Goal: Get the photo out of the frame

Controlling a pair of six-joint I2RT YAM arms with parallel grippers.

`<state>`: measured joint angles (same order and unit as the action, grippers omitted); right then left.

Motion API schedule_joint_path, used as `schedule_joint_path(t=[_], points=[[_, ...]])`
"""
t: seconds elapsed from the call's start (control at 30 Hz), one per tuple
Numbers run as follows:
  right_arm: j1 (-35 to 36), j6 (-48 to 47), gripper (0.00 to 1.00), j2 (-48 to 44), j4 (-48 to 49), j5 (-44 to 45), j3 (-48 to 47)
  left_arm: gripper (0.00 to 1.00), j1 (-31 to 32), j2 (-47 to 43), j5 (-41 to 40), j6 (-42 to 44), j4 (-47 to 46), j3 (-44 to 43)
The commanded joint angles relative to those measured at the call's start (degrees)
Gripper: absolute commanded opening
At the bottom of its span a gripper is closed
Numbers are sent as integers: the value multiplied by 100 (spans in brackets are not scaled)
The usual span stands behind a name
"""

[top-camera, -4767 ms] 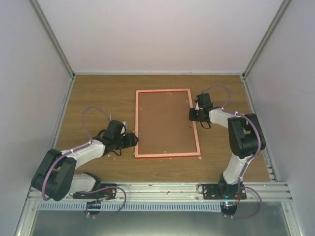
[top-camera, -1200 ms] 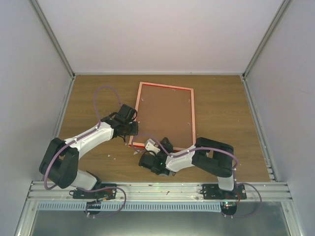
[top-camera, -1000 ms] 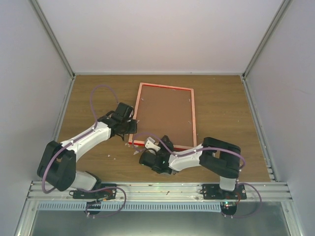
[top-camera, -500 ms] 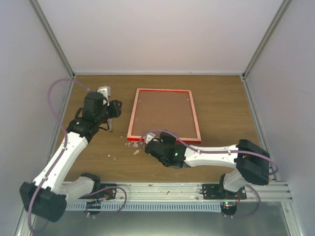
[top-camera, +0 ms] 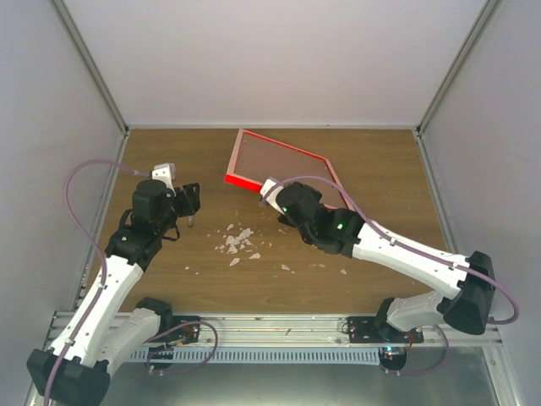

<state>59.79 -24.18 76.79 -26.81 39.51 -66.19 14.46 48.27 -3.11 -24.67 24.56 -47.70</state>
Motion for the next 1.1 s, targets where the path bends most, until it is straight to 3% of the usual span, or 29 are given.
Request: schedule_joint_path(t=[0.0,0.63,0.87,1.07], points=[[-208,226,1,-253,65,-534,-577,60,-39,-48,-61,-73,-463,219],[-469,1896,1,261,-769,-1786,-2953,77,-45,35,93,-195,-647,530],[-612,3033,1,169,-487,-2473,-3147,83,-49,11,135,-235,-680,646],[-1144,3870,1,-119,100,-3646,-2720,84,-49,-39,110,-241,-607,648]])
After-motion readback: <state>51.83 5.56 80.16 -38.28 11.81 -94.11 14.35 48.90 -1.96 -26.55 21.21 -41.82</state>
